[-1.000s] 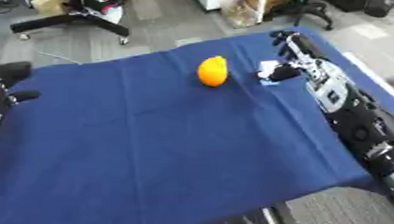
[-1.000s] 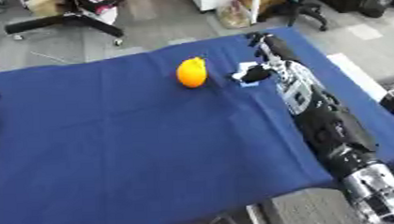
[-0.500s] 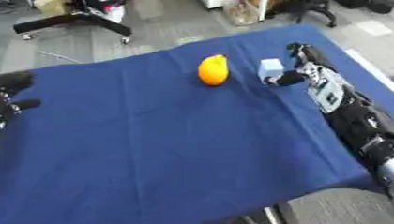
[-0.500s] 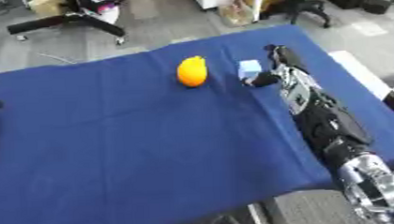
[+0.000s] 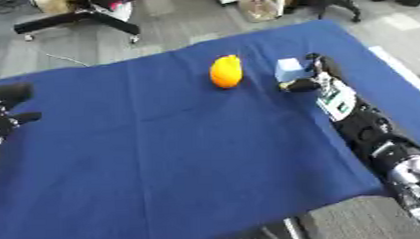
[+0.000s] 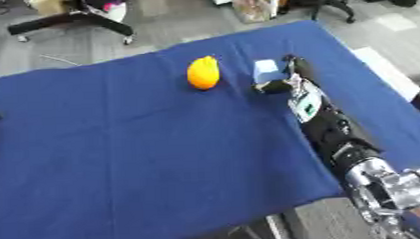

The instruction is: Pick up the objects with one hand, pass them to the other hand, and then place them into the box on the other side of the table.

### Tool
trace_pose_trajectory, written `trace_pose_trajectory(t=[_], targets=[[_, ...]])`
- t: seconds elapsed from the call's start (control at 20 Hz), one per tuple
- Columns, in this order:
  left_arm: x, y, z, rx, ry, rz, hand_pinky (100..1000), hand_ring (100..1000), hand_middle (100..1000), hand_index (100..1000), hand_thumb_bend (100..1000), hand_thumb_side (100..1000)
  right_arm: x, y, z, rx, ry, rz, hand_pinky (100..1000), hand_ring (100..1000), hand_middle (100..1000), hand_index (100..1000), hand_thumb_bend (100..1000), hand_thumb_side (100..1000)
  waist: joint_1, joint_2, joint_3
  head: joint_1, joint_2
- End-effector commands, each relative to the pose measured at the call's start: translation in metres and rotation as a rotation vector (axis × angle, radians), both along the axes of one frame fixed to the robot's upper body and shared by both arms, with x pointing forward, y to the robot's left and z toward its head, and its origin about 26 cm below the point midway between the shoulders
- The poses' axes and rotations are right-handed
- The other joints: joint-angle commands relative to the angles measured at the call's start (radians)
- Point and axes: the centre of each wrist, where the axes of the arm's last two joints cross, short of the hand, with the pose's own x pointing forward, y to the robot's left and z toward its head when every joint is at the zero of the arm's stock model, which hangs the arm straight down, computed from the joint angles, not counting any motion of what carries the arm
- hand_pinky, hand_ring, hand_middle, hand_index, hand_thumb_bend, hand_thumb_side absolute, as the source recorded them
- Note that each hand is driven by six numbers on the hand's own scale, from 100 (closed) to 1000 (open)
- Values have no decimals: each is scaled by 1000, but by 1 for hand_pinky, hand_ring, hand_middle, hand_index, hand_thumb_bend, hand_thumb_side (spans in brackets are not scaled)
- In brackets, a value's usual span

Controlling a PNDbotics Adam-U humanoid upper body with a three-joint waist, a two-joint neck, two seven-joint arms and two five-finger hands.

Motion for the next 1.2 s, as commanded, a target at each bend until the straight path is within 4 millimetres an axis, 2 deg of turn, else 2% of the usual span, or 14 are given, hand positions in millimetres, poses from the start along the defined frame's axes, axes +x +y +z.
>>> trace_pose_trajectory(t=[0.05,0.25,0.45,0.5,0.55,0.65,0.7,0.8,0.95,1.1,1.2], targets=[[1,-1,8,4,-26,-11,820,927,822,834,424,695,6,0,15,5,-55,-20,497,558,626,865,721,323,0,-4,4,-10,-2],[1,-3,9,1,-29,-18,820,926,822,834,422,697,7,4,12,0,-65,-53,488,543,595,830,700,309,4,1,11,-19,-2],[1,-4,9,1,-28,-20,820,926,821,834,420,700,7,5,11,-18,-87,-101,466,500,501,702,654,286,7,4,16,-22,-2],[1,-4,8,0,-27,-19,820,925,821,834,417,699,7,5,11,-25,-105,-123,446,468,447,628,587,288,7,4,17,-23,-2],[1,-4,8,0,-26,-19,820,925,821,834,419,700,7,5,12,-32,-126,-146,439,458,422,603,593,255,7,4,17,-23,-2],[1,-4,8,-2,-23,-19,820,925,821,834,418,701,8,5,14,-44,-170,-185,422,429,369,538,520,224,5,4,18,-24,-2],[1,-4,7,-2,-22,-19,820,925,820,834,418,701,8,5,15,-49,-193,-201,413,411,340,501,434,210,4,3,18,-23,-2],[1,-4,7,-2,-20,-18,819,925,820,834,418,700,8,5,17,-54,-232,-222,406,399,319,479,418,174,3,2,17,-22,-2],[1,-3,5,-3,-14,-15,819,924,819,832,418,701,8,7,27,-56,-303,-193,402,391,303,463,411,174,-3,0,15,-11,-2],[2,-3,1,-8,2,-8,817,921,816,828,416,705,6,16,47,-53,-381,-80,410,396,308,466,422,198,-9,-2,12,13,-2],[3,-3,-3,-8,17,-5,817,922,816,828,412,713,1,32,64,-72,-439,42,423,405,317,474,423,220,-14,-2,9,31,-2]])
